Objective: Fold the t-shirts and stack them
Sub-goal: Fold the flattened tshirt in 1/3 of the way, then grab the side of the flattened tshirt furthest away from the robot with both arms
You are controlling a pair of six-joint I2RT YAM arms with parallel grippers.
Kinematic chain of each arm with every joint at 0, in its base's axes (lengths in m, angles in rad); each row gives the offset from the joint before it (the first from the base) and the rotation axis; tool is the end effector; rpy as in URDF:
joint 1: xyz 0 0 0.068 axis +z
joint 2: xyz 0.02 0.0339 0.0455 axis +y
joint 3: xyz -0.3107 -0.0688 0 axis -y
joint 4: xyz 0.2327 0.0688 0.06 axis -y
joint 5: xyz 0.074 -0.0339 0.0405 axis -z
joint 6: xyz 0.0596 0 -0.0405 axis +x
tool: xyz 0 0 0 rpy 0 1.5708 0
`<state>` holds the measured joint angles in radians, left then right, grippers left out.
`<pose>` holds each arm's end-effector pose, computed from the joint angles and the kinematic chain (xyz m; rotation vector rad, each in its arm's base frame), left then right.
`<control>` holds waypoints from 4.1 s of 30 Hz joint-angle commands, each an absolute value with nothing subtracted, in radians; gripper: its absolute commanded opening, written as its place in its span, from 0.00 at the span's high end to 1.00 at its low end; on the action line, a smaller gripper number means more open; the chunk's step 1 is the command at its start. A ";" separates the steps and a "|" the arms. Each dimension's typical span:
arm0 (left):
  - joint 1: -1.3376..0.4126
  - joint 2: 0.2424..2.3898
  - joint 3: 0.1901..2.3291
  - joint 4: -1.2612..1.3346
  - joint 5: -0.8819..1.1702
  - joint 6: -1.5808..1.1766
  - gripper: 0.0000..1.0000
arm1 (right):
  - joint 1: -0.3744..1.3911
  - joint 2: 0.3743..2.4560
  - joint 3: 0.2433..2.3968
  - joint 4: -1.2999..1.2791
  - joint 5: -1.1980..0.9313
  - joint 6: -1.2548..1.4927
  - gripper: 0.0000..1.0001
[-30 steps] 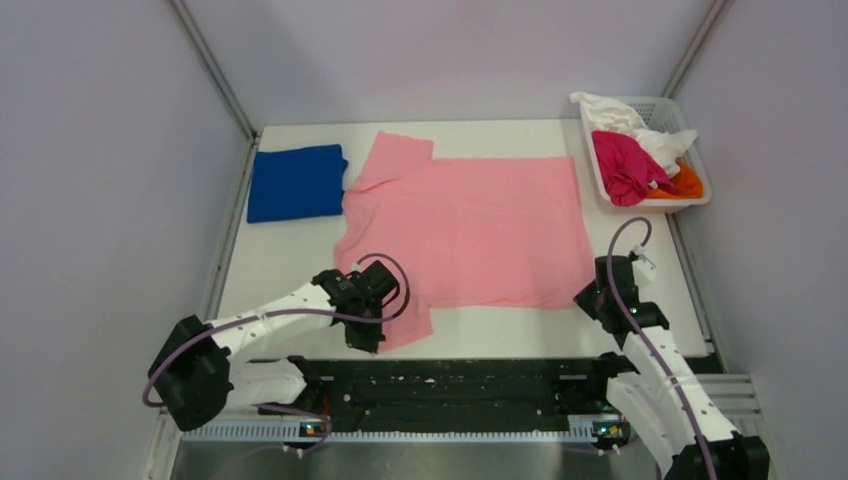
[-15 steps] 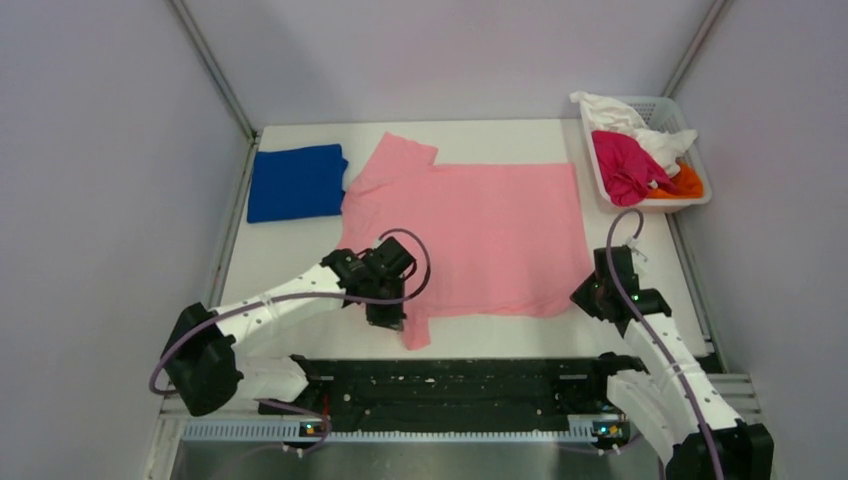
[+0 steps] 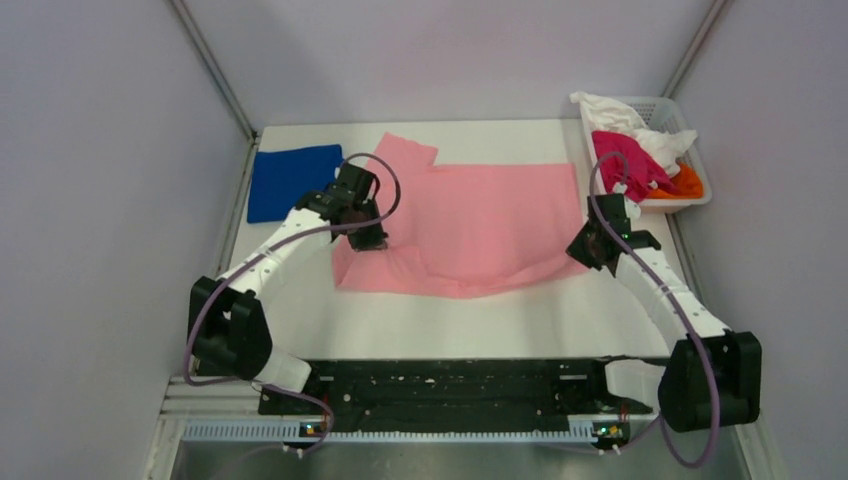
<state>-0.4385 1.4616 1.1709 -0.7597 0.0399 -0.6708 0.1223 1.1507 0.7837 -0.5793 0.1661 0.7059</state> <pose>0.2640 -0.1264 0.2973 -0.2974 2.6720 -0.4226 0.2093 0.0158 0.2620 0.7843 2.3773 0.1343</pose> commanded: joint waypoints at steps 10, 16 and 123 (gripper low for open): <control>-0.325 1.573 1.349 -0.651 0.034 -0.463 1.00 | 0.061 1.325 0.936 -0.501 0.212 0.640 1.00; -0.301 1.660 1.423 -0.664 -0.049 -0.429 1.00 | 0.055 1.370 0.944 -0.440 0.207 0.628 1.00; -0.302 2.485 2.339 -0.798 -0.308 -0.411 0.21 | 0.120 1.646 1.108 -0.205 0.325 0.444 0.01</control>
